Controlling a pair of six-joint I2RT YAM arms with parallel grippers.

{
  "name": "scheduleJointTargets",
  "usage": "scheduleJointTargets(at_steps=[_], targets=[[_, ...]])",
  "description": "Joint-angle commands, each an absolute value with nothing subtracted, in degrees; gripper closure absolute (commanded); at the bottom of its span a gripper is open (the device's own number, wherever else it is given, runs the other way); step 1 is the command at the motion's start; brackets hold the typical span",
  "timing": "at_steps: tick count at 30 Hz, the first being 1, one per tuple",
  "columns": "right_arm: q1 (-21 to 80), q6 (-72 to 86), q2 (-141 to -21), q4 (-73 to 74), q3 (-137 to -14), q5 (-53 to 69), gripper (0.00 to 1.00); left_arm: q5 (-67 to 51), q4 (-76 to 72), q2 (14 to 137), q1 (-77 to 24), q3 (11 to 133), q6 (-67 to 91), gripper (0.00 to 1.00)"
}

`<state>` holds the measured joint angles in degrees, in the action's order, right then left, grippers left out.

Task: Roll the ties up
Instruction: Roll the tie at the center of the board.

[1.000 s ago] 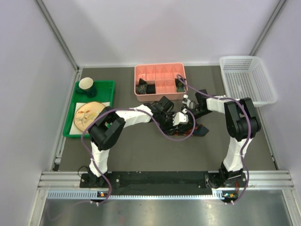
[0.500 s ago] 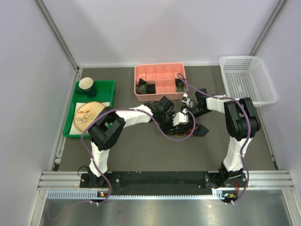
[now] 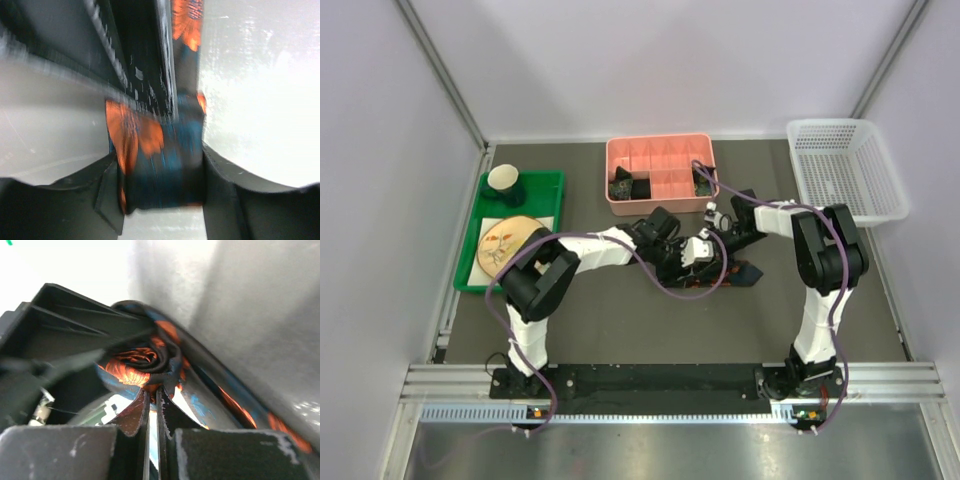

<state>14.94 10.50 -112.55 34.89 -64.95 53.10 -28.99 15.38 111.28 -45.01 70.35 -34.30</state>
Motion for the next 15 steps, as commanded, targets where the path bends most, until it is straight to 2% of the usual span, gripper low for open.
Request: scheduleJointTargets(at_steps=[1, 6, 15], targets=[[15.2, 7.6, -112.1, 34.2, -63.9, 38.2, 1.00, -35.7, 5.4, 104.7, -41.8, 62.9, -26.7, 0.38], [15.2, 7.8, -111.8, 33.8, -63.4, 34.6, 1.00, -38.9, -4.6, 102.0, -41.5, 57.8, -24.8, 0.34], [15.7, 8.5, -112.4, 32.7, -63.6, 31.7, 1.00, -40.6, -14.1, 106.9, -41.6, 58.7, -19.9, 0.29]])
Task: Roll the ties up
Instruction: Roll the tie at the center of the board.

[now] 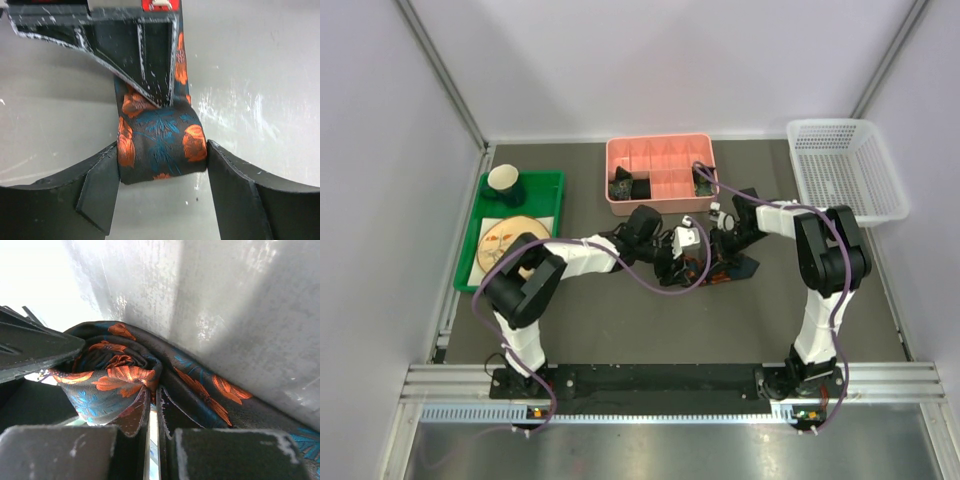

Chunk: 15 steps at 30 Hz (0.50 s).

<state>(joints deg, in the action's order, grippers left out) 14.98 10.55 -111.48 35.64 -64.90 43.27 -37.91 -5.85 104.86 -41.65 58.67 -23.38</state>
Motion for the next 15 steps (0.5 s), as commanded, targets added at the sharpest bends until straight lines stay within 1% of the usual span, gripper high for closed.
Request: scheduleJointTargets(at_steps=[1, 9, 12, 14, 15], targets=[[15.7, 8.6, -112.7, 32.7, -63.7, 31.7, 1.00, -40.5, -14.8, 107.4, -41.7, 58.9, -18.6, 0.29], [16.3, 9.3, -113.3, 32.0, -64.0, 31.3, 1.00, -40.5, -20.6, 112.8, -42.5, 60.5, -14.5, 0.29], [16.5, 9.5, -113.5, 31.9, -63.9, 31.7, 1.00, -39.9, -23.0, 114.7, -42.5, 61.2, -11.2, 0.37], [16.8, 9.6, -113.3, 31.8, -63.7, 32.3, 1.00, -39.8, -22.7, 115.3, -42.8, 62.0, -11.0, 0.49], [16.7, 10.0, -113.3, 31.5, -63.5, 33.0, 1.00, -39.3, -21.8, 115.5, -43.4, 62.5, -11.2, 0.53]])
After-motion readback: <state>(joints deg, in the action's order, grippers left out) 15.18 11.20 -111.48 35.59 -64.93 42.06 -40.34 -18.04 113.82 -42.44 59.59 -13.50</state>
